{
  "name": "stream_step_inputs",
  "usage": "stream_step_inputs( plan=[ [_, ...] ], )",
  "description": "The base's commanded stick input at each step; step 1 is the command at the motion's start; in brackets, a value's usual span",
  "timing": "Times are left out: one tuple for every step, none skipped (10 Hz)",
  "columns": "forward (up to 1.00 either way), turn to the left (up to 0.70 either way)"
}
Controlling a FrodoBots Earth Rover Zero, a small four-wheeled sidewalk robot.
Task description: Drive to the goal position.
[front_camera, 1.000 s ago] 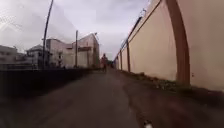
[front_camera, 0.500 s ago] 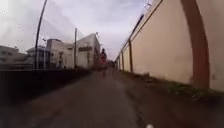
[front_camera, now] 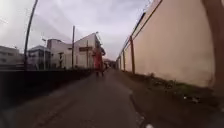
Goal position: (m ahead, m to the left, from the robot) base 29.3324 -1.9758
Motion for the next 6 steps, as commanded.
stream_step_inputs(
  plan=[
    [1.0, 0.0],
    [1.0, 0.0],
    [1.0, 0.0],
    [1.0, 0.0],
    [1.0, 0.0],
    [1.0, 0.0]
  ],
)
